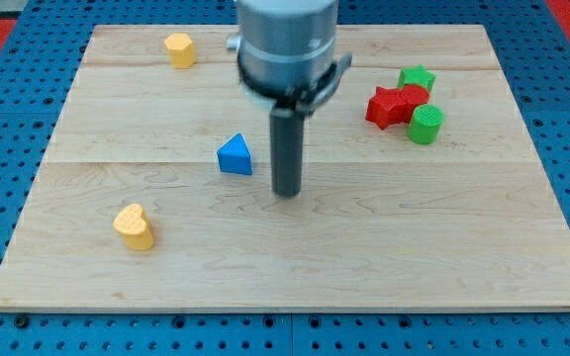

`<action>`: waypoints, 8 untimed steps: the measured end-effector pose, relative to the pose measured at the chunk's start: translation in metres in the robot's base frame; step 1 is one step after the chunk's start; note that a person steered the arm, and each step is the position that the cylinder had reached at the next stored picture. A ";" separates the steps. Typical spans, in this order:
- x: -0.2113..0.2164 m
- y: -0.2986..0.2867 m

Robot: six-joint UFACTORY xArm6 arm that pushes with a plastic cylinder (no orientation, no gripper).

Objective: Move the triangle slightly left

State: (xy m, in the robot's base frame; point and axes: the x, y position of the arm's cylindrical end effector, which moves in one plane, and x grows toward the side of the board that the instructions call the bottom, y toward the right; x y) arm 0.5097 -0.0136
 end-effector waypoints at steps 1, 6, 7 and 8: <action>0.020 -0.017; -0.068 0.177; -0.069 0.200; -0.076 0.231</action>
